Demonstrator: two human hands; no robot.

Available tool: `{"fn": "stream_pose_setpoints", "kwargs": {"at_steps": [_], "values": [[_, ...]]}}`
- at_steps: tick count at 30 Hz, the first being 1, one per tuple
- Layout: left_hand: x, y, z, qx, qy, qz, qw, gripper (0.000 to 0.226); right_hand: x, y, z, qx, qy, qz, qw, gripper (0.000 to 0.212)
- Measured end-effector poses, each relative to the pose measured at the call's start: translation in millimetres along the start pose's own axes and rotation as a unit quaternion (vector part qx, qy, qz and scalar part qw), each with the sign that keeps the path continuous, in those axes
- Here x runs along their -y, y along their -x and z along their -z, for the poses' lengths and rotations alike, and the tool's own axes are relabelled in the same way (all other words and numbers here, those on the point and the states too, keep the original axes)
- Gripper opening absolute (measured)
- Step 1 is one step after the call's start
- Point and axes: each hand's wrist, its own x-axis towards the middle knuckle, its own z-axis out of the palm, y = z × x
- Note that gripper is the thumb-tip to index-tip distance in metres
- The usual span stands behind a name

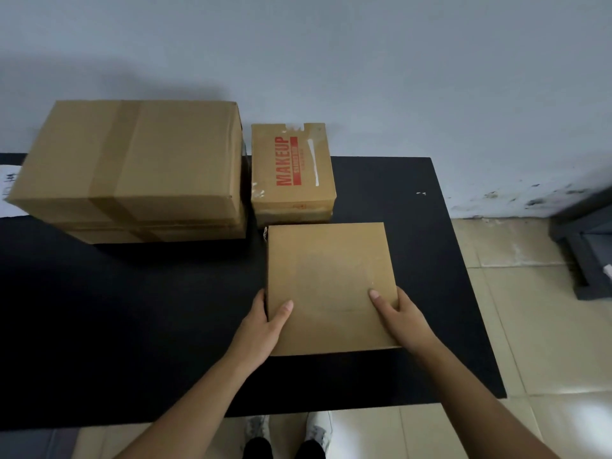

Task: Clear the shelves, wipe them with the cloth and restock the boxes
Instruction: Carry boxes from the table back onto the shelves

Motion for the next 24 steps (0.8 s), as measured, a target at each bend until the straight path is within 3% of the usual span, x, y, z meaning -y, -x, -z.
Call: {"fn": "stream_pose_setpoints", "kwargs": {"at_steps": [17, 22, 24], "values": [[-33.0, 37.3, 33.6, 0.013, 0.0, -0.087, 0.996, 0.076, 35.9, 54.7, 12.4, -0.045, -0.009, 0.05, 0.998, 0.074], [-50.4, 53.8, 53.3, -0.008, 0.023, -0.122, 0.992, 0.101, 73.7, 77.8, 21.2, -0.1, -0.011, 0.098, 0.99, 0.072], [-57.9, 62.4, 63.0, -0.016, 0.039, -0.14, 0.989, 0.099, 90.0, 87.6, 22.7, -0.108, -0.006, 0.118, 0.987, 0.07]]}}
